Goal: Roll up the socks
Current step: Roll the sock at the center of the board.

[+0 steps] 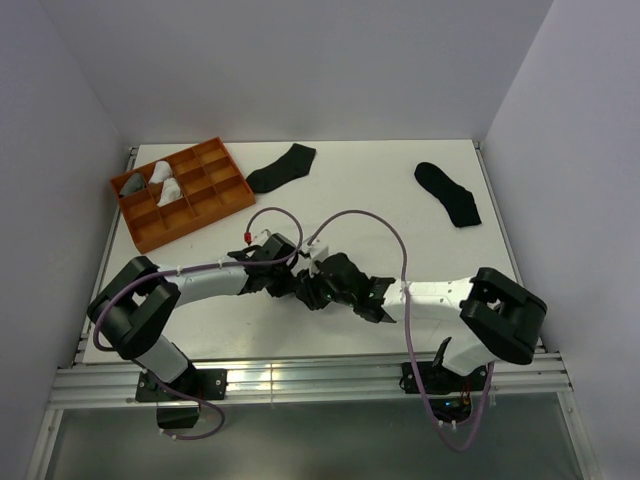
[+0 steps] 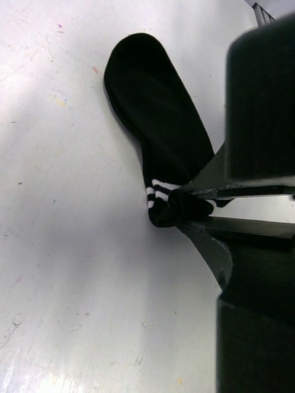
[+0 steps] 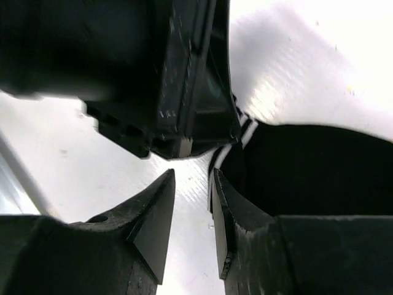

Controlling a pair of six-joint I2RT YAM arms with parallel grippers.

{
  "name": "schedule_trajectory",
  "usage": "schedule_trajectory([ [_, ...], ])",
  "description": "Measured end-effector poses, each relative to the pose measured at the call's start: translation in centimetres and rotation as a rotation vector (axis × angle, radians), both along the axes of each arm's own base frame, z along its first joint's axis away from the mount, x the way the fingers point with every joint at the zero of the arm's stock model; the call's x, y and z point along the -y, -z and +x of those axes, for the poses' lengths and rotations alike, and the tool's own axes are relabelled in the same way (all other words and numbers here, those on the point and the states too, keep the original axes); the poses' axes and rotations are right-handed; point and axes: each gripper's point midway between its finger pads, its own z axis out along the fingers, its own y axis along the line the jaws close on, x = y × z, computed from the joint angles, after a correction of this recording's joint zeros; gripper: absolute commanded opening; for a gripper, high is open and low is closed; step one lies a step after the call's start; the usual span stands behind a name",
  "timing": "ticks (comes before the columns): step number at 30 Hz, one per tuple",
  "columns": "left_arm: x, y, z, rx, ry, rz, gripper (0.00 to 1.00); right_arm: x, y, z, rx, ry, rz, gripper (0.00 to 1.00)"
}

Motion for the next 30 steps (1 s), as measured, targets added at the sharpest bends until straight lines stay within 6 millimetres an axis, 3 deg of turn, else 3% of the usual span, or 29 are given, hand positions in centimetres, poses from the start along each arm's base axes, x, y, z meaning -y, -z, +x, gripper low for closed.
schedule_trajectory([
  [8,0.0,0.0,0.0,-0.005,0.000,0.005,0.20,0.7,4.5,-0.8,0.015,0.014,-0.172,0.35],
  [15,-0.5,0.0,0.1,-0.006,-0.013,0.018,0.20,0.4,4.6,0.1,0.048,0.060,-0.212,0.36],
  [22,-2.9,0.0,-0.7,-0.012,-0.074,0.014,0.20,-1.3,4.8,0.5,0.080,0.001,-0.241,0.41],
  [27,-4.0,0.1,-1.0,-0.012,-0.118,-0.008,0.21,-2.3,4.9,0.6,0.101,-0.039,-0.255,0.41],
  [30,-4.1,0.1,-0.7,-0.014,-0.127,-0.007,0.23,-2.4,5.1,0.9,0.107,-0.028,-0.261,0.36],
])
